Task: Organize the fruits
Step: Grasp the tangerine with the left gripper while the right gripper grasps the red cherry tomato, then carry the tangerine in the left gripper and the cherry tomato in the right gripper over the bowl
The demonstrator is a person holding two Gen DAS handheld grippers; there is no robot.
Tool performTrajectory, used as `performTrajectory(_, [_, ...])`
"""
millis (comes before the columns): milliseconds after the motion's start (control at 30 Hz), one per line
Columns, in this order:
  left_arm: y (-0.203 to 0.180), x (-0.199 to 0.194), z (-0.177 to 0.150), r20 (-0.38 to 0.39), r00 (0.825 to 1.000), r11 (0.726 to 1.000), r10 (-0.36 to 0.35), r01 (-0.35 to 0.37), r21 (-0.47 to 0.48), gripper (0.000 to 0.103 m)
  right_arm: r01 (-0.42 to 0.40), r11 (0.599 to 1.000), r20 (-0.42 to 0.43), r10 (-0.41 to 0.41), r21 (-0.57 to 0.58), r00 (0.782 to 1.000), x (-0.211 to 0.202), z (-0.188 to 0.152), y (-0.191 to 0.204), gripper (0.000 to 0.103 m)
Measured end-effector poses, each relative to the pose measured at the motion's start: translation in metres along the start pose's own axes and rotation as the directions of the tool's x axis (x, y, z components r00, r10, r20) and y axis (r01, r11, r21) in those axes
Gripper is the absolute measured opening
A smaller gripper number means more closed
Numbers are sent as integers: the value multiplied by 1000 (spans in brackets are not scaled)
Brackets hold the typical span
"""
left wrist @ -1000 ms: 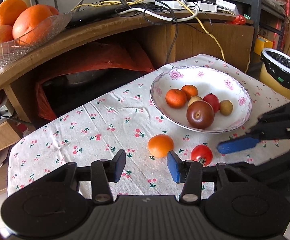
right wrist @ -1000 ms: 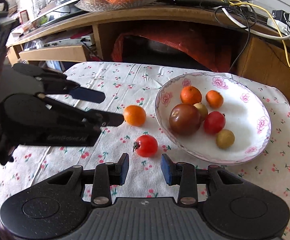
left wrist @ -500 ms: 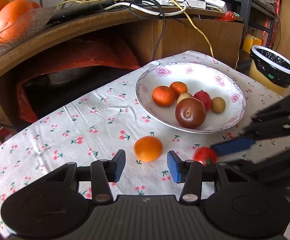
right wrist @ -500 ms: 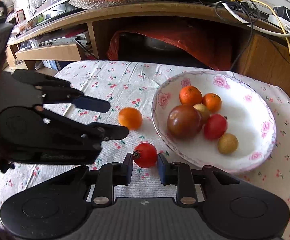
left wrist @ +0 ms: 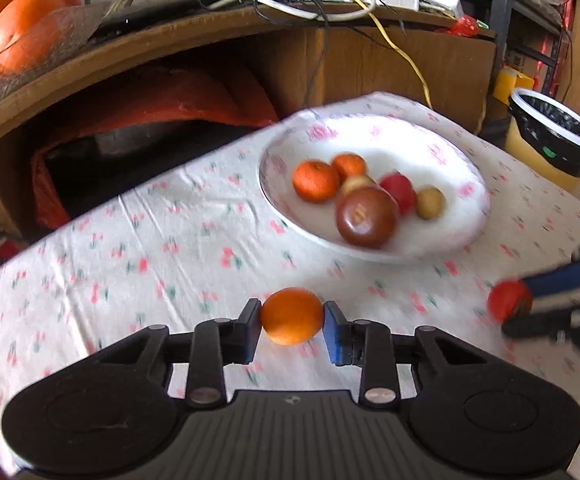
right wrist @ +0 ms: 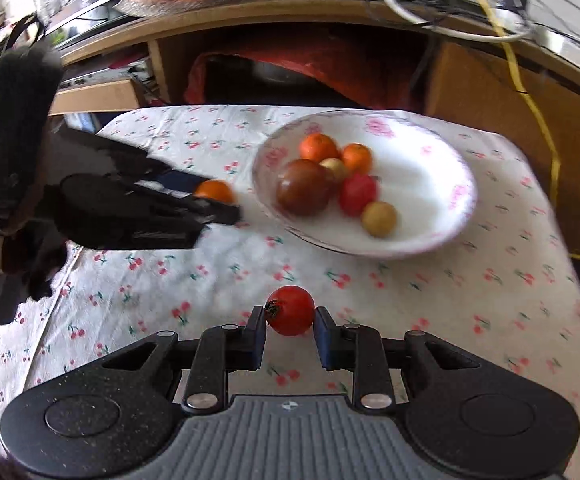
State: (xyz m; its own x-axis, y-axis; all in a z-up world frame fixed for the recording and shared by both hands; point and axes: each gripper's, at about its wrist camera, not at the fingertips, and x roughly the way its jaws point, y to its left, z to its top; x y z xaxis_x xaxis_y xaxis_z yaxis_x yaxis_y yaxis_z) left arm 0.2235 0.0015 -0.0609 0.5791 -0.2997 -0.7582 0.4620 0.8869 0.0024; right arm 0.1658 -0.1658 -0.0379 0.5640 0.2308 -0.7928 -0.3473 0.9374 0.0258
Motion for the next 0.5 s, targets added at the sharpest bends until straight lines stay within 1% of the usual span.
performTrajectory(167, [-31,-35,-24,-38,999,1000,-3,4,29,41,31,999,2,-31,-8,1000,-29,-17,-5,21])
performTrajectory(267, [-54,-48,-36,-57,998,999,-3,6,47,41,45,999,-4,-45,-26,999,-38,-29,-5,21])
performTrajectory(400, [-70,-58,-45,-68,998,1000,-7,9,25,41,36,999,-33,-37,-29,999,-37,-43,-8,21])
performTrajectory(500, [-75,-54,-46,-73,997,1000,-1,1,9,41,31,999,-37,-32,-45,999,-38,-50,-8,21])
